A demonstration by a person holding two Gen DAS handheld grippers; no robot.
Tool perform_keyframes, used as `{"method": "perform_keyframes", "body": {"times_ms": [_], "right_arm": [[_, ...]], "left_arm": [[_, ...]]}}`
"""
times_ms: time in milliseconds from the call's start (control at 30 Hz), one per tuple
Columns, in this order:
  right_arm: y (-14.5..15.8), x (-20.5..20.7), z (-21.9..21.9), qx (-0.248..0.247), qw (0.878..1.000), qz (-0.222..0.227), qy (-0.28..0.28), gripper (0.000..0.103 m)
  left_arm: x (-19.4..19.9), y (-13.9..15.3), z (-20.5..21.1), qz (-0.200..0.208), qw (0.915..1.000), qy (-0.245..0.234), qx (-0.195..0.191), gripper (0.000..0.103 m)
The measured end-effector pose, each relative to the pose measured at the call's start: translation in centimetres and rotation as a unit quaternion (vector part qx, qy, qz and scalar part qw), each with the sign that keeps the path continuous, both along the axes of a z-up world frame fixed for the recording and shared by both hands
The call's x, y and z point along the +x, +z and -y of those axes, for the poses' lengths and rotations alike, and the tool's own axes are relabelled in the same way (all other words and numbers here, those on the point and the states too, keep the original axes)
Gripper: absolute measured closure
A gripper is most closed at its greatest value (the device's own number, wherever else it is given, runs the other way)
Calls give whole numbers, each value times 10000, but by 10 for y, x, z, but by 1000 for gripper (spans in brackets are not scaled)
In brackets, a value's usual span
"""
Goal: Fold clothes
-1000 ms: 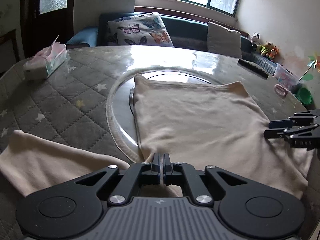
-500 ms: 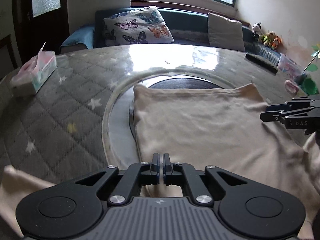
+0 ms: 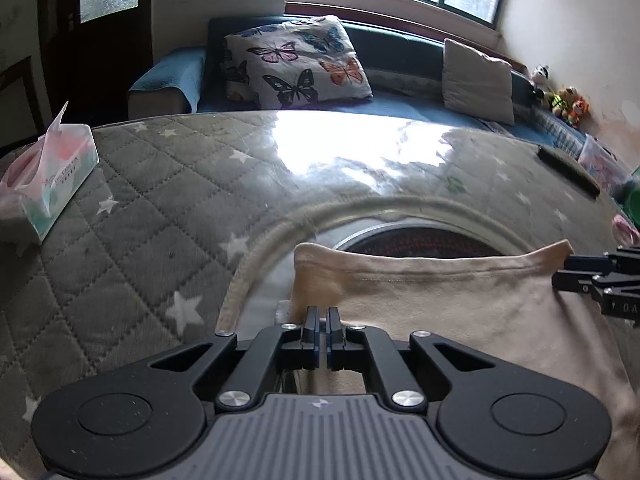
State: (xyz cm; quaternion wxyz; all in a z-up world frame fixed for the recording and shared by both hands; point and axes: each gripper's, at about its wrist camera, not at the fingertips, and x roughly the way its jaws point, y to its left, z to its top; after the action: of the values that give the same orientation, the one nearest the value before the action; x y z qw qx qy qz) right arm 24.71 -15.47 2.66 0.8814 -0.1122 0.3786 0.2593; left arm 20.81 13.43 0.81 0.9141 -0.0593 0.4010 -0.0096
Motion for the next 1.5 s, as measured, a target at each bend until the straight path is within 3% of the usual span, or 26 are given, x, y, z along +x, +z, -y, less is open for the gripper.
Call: {"method": "perform_keyframes", "body": {"times_ms": [67, 133, 200, 300, 467, 500, 533, 733, 1033, 1167, 1300, 1500], "right_arm": [[3, 0, 1, -22, 10000, 16, 12, 69], [5, -1, 2, -44, 10000, 32, 24, 68], [8, -1, 3, -66, 10000, 48, 36, 68], [15, -14, 5, -117, 9998, 59, 153, 64], [26, -70, 5, -324, 9973, 54, 655, 60], [26, -84, 4, -377, 9962, 49, 787, 56], [26, -98, 3, -426, 9948, 47, 919, 55], [19, -168, -7, -588, 9873, 37, 1479, 55], [6, -232, 6, -913, 9819, 392, 1612, 51], [13, -243, 20, -776, 9843, 384, 1536, 51], [22, -237, 35, -437, 9931, 431, 997, 51], [8, -238, 45, -529, 9944, 233, 882, 52]], "left_arm": [[-2, 1, 3, 38, 10000, -19, 24, 95], [-10, 5, 9, 94, 9999, -80, 100, 78], [-22, 9, 15, 155, 9996, -132, 197, 67], [-40, 18, 26, 247, 9990, -288, 254, 61], [-85, 32, 48, 411, 9969, -563, 368, 27], [-94, 33, 52, 442, 9963, -643, 349, 10], [-105, 35, 56, 510, 9954, -743, 310, 0], [-156, 37, 88, 741, 9897, -1123, 482, 0], [-191, 24, 122, 977, 9812, -1354, 969, 0], [-189, 23, 134, 1093, 9777, -1446, 1056, 0], [-186, 15, 150, 1095, 9736, -1635, 1154, 0], [-199, -4, 166, 1046, 9629, -2008, 1468, 0]]}}
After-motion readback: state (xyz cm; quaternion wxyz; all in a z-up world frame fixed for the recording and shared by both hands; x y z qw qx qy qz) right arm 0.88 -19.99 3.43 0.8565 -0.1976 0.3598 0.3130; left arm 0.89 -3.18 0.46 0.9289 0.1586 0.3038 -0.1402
